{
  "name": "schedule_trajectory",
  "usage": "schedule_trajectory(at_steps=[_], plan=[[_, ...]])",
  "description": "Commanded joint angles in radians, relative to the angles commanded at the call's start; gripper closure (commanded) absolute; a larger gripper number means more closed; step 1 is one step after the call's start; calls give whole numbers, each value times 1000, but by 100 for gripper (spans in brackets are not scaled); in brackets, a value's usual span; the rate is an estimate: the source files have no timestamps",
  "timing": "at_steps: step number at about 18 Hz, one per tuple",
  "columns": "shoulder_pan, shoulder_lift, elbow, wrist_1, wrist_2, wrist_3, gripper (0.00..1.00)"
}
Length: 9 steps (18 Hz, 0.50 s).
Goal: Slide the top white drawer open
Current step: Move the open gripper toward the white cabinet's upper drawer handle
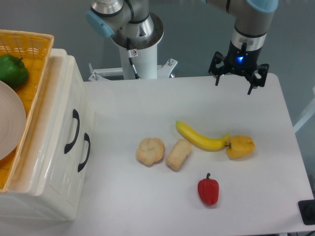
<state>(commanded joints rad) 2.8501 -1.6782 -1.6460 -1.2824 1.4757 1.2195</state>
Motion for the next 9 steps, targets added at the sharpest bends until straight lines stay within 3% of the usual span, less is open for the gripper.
schedule_trajectory(at_steps=[9], plan=[[-31,-5,-11,-3,-6,0,0]])
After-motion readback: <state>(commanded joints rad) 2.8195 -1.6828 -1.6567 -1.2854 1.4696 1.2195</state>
